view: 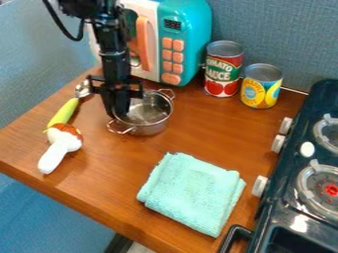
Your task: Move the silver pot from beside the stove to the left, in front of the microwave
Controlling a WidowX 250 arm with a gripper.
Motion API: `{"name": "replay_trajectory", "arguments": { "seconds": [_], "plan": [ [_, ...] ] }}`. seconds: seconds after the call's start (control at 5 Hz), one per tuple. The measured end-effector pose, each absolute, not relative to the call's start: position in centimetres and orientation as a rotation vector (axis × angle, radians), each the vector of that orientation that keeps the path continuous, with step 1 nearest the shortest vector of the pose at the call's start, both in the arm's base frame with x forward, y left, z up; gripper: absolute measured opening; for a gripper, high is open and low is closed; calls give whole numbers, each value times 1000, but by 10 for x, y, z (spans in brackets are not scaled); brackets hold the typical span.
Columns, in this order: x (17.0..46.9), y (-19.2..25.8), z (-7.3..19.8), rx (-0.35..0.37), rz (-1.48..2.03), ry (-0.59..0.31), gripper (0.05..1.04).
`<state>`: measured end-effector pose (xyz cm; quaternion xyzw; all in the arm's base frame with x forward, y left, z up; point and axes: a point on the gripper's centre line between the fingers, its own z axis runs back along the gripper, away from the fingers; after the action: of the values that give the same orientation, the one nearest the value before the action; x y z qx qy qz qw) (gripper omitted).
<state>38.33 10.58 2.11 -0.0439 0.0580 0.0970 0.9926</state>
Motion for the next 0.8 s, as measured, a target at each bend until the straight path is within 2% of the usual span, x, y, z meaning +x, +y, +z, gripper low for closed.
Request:
{"name": "replay_trajectory", "arguments": {
  "seconds": [0.2,0.4,0.6,0.8],
  "plan": [
    [380,111,39,-108,214,39,607],
    [374,110,52,-97,214,2,929],
    [371,105,56,-66,216,-22,1010],
    [358,79,72,-71,83,-7,1005]
  ]
}}
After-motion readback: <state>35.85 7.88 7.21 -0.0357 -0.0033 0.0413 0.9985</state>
